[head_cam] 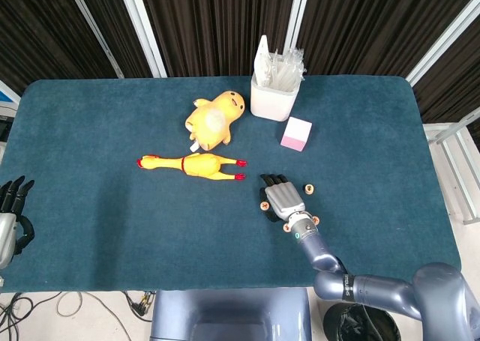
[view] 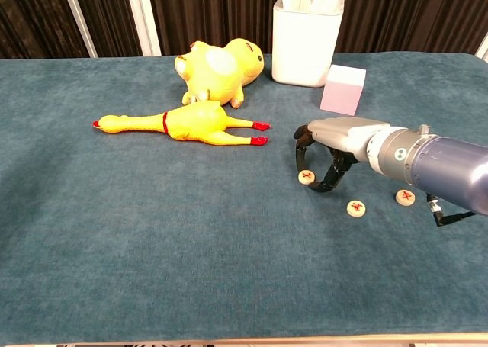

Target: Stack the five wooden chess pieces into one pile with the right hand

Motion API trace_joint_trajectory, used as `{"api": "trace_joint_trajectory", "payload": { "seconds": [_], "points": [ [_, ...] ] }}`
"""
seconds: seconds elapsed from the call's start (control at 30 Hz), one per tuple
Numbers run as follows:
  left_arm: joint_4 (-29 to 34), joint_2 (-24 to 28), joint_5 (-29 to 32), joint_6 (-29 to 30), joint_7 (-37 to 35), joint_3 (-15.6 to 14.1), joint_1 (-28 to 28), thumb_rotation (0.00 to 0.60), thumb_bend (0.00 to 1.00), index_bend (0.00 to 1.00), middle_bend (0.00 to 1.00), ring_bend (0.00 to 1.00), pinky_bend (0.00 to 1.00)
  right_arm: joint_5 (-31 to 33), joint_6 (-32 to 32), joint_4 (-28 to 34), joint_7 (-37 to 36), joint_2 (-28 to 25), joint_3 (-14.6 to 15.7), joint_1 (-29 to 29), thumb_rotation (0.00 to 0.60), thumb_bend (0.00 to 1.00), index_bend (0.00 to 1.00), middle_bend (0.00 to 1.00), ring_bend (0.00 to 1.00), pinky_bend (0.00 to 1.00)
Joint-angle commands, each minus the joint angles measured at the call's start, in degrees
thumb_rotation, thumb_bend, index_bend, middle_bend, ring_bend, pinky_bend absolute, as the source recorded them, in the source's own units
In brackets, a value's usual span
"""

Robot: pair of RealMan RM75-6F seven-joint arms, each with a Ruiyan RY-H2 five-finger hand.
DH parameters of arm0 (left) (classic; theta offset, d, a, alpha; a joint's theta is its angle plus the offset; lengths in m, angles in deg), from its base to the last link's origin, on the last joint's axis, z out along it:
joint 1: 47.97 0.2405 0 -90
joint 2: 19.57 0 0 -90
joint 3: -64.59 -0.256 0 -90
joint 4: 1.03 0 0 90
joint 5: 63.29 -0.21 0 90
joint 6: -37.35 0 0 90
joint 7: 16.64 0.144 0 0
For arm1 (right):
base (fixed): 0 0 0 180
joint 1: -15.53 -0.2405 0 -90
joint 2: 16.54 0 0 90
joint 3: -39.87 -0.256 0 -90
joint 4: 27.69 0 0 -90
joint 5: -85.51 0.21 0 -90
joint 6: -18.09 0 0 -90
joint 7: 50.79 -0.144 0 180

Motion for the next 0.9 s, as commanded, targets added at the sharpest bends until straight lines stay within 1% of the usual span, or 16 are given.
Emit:
{"api": "trace_joint_trajectory", "payload": {
  "seconds": [0.03, 0.47, 0.9],
  "points": [
    [-0.02, -0.07, 0.03, 0.03, 0.09, 0.02, 0.0, 0.6, 0.82, 0.1, 0.0, 0.0, 0.0, 0.07, -0.13, -0.07, -0.17, 0.0, -0.13, -0.05, 0.6, 0.4, 0.47, 0.09, 0.08, 0.1],
    [-0.11, -0.22, 0.23, 0.06, 0.62, 0.09, -0.01, 0.6, 0.82, 0.1, 0.0, 0.0, 0.0, 0.11, -0.59, -0.73, -0.56, 0.1, -0.17, -0.2, 0.6, 0.4, 0.49, 0.09, 0.08, 0.1],
    [0.0, -0.06, 0.15, -0.13, 0.28, 0.02, -0.06, 0.6, 0.82, 0.1, 0.0, 0.0, 0.0, 0.0, -0.61, 0.12, -0.86, -0.51, -0.36, -0.25, 0.6, 0.4, 0.51, 0.09, 0.08, 0.1]
  ]
}}
